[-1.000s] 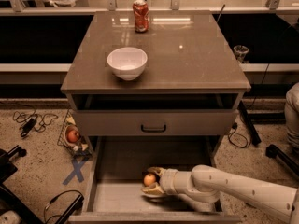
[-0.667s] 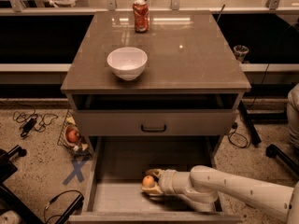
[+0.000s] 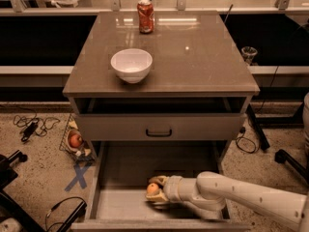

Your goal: Pick orange from middle drawer and place on counter

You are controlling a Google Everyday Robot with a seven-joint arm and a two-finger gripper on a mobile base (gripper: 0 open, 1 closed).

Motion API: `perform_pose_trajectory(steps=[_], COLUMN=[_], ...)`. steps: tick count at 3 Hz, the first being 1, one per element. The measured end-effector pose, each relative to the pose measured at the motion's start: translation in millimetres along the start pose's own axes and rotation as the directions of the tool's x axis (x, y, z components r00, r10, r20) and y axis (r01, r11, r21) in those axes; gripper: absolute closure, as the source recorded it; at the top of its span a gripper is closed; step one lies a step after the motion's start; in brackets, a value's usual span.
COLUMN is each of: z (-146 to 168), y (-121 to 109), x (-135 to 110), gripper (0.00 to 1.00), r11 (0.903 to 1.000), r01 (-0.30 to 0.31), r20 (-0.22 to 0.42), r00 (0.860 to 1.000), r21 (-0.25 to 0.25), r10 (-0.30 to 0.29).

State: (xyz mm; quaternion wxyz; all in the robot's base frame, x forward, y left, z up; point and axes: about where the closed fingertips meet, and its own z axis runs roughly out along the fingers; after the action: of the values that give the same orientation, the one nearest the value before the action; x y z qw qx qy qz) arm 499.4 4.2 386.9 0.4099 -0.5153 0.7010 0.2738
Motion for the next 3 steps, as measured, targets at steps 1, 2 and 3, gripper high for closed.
perform_pose_trajectory(steps=[1,2,3], z=[-22.9,-98.1,-156.9], y=[2.9,4.7,-2.3], x=[-34.2,-103.7,-152.7], gripper=[1.00,1.00,1.00], r11=[0.9998,0.9983,0.9980], r01=[0.018,0.010,0.008], r20=[0.059,0.120,0.174], r00=[0.998,0.993,0.985], r21=[0.001,0.058,0.063], r10=[-0.018,-0.017,-0.019])
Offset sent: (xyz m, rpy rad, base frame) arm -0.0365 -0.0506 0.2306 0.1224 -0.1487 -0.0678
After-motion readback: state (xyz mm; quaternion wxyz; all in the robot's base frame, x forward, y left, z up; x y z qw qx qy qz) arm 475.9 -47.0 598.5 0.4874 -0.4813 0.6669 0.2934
